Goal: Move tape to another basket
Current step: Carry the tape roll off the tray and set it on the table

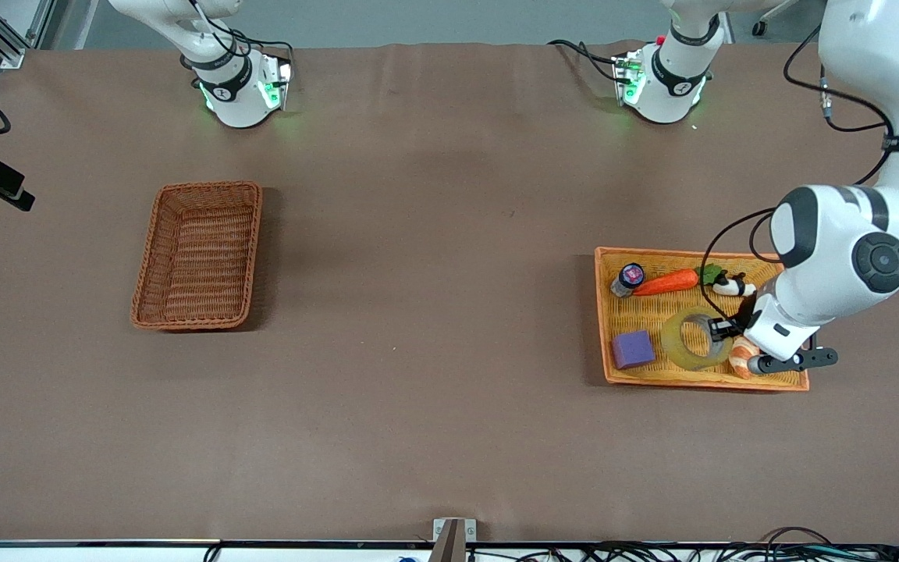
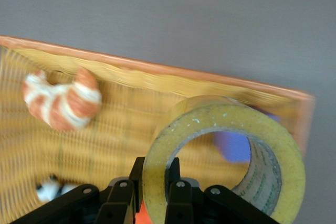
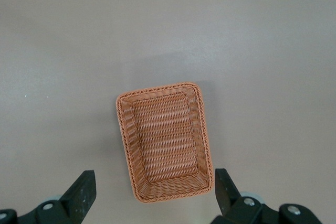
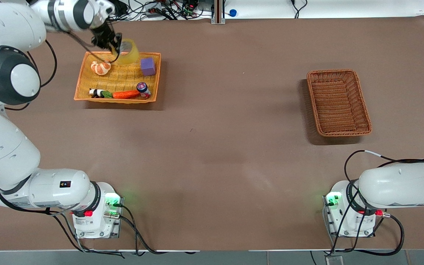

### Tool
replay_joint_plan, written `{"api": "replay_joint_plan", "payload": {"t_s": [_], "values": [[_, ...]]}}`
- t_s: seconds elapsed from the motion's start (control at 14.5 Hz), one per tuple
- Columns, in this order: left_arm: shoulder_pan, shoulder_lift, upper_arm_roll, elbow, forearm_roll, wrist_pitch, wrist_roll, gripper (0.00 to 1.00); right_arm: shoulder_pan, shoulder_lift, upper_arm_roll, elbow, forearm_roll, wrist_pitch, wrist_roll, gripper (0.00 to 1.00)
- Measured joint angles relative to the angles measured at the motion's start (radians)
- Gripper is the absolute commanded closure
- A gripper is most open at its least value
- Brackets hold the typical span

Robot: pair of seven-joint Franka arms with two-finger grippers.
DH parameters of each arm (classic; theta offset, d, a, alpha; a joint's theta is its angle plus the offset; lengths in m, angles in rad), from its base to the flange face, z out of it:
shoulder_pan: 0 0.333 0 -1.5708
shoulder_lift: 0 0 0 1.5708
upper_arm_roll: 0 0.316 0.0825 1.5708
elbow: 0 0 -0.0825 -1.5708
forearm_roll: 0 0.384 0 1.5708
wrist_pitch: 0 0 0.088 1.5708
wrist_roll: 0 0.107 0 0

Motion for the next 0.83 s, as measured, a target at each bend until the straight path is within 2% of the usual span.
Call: {"api": "replay_joint_plan", "payload": {"t_s": [0.14, 0.35, 0.69, 0.83], "values": [[-0.05, -0.002, -0.057, 0.044, 0.001, -0.037, -0.149, 1.0, 0.0, 0.0, 0.0, 0.0, 0.0, 0.0, 0.0, 0.0], [-0.205, 0.055, -0.073, 0.094, 0.001, -0.037, -0.404, 1.0, 0.0, 0.0, 0.0, 0.0, 0.0, 0.0, 0.0, 0.0], [-0.427, 0.23, -0.074, 0.237, 0.002, -0.032, -0.744, 0.99, 0.0, 0.0, 0.0, 0.0, 0.0, 0.0, 0.0, 0.0], [-0.504, 0.314, -0.072, 0.314, 0.002, -0.021, -0.848, 0.94, 0.0, 0.0, 0.0, 0.0, 0.0, 0.0, 0.0, 0.0]]}}
